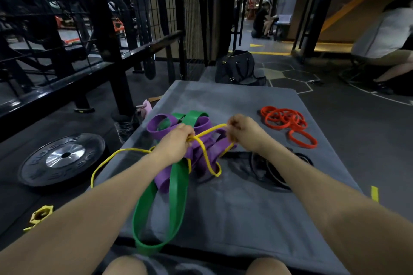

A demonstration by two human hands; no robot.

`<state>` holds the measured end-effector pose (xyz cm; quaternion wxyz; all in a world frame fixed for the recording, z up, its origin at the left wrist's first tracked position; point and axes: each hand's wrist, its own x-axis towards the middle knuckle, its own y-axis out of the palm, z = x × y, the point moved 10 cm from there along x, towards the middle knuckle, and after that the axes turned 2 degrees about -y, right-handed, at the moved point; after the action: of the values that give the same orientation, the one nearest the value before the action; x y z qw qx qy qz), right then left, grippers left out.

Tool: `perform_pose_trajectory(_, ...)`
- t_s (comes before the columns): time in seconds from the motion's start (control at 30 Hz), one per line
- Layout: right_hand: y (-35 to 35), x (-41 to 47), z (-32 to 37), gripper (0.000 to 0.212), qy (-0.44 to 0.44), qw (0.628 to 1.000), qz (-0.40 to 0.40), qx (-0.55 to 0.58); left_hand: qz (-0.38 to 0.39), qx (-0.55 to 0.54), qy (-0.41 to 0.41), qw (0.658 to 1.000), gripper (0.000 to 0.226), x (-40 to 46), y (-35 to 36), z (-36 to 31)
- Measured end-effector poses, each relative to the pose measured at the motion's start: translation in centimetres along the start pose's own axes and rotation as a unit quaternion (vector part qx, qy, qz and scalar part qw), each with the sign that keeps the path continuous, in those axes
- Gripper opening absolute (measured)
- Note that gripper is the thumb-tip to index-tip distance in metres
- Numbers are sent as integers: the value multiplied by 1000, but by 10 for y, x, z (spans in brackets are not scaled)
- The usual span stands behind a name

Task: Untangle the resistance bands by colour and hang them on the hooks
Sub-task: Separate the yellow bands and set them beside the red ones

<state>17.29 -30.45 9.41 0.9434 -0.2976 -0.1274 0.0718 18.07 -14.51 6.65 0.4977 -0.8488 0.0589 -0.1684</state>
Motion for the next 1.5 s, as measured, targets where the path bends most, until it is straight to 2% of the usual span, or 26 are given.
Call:
perform_pose_trajectory(0.13,-1,-4,-1,15,13,991,92,-101,-20,-45,-36,998,20,1,-4,10)
perform_pose_trajectory(0.23,18,-20,-30,21,55,954,176,-238,-52,-146,-79,985,36,7,-20,17)
perform_pose_trajectory(0.33,43,-30,-49,22,79,939,217,-253,-75,-227,-113,964,35,7,-35,27)
perform_pose_trajectory(0.43,60,-23,-46,33,66,949,192,-241,-63,-302,-127,943,26,3,-38,31)
perform_pose_trajectory(0.6,57,-7,-34,42,86,978,56,-179,-71,-378,-119,915,21,4,-53,20)
perform_pose_trajectory(0.7,54,3,-18,31,48,987,16,-152,-73,-394,-101,911,21,10,-63,10)
perform_pose_trajectory(0.8,46,12,-1,25,22,997,-7,-71,-92,-373,-102,918,23,14,-69,15)
perform_pose_trajectory(0.9,20,16,6,23,35,989,-60,133,-113,-348,-120,923,24,13,-70,32)
perform_pose_trajectory(1.0,1,15,12,25,46,962,-85,254,-28,-288,-111,951,28,8,-41,32)
perform_pose_trajectory(1.1,-6,16,17,27,55,954,-84,281,32,-186,-100,977,27,-4,-5,28)
perform_pose_trajectory(1.17,-8,18,17,27,73,949,-79,297,17,-146,-99,984,33,-9,2,26)
perform_pose_trajectory(1.3,-13,16,21,28,93,943,-60,314,-33,-191,-73,978,32,-13,-5,4)
perform_pose_trajectory(1.37,-12,13,25,29,96,942,-48,318,-24,-139,-54,989,34,-13,-5,-10)
perform_pose_trajectory(1.5,-27,8,33,32,115,925,-70,355,4,-4,-83,996,66,-20,4,-2)
